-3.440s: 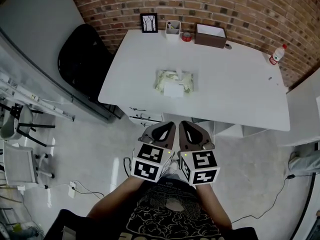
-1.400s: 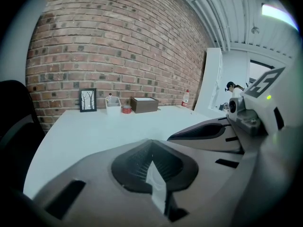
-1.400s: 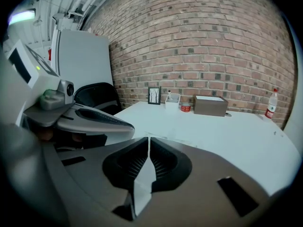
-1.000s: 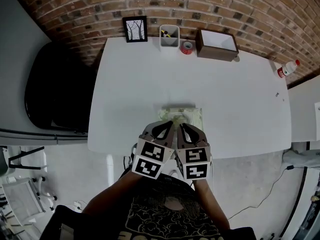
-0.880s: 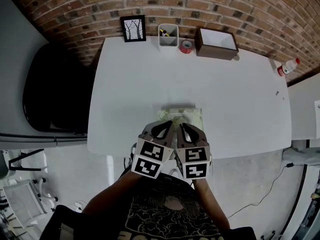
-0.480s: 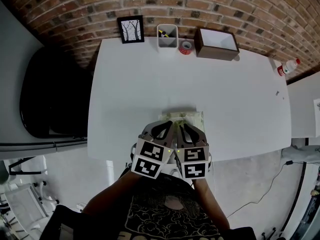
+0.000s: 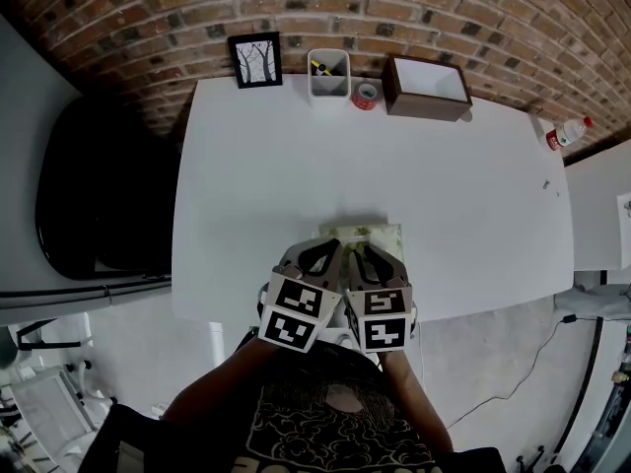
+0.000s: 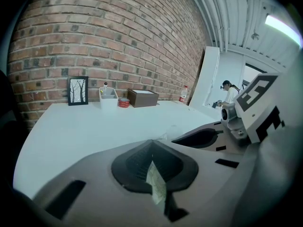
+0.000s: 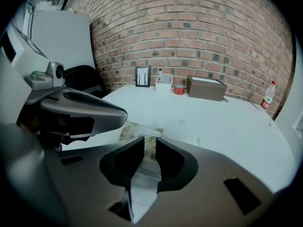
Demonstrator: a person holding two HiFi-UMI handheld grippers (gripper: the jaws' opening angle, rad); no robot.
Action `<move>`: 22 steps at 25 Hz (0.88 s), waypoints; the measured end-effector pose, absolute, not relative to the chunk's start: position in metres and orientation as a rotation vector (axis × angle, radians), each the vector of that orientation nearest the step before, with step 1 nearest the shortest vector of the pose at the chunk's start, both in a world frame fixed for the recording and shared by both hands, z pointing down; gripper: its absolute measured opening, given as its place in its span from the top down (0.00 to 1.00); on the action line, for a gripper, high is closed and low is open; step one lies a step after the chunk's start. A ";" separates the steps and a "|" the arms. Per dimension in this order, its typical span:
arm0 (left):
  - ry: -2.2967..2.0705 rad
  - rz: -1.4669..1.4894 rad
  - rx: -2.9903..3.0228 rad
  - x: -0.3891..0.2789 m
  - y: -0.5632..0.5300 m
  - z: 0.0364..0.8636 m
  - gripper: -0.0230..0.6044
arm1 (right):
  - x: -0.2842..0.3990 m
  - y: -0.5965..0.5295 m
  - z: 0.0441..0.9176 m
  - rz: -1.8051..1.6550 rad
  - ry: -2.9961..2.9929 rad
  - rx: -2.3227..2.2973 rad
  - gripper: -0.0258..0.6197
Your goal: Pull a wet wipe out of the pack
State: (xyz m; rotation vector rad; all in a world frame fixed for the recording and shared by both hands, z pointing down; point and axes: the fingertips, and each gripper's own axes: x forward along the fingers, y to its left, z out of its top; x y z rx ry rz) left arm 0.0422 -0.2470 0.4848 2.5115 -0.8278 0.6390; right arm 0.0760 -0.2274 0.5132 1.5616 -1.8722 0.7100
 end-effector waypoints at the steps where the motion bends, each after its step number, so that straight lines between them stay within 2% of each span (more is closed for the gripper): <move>1: -0.827 0.640 2.511 0.042 -0.247 0.485 0.95 | 0.076 -0.227 0.514 0.725 -1.874 1.568 0.86; 12: -0.841 0.640 2.502 0.041 -0.246 0.487 0.95 | 0.084 -0.227 0.520 0.867 -1.894 1.637 0.86; 22: -0.853 0.640 2.507 0.044 -0.244 0.483 0.94 | 0.084 -0.229 0.522 0.861 -1.904 1.638 0.92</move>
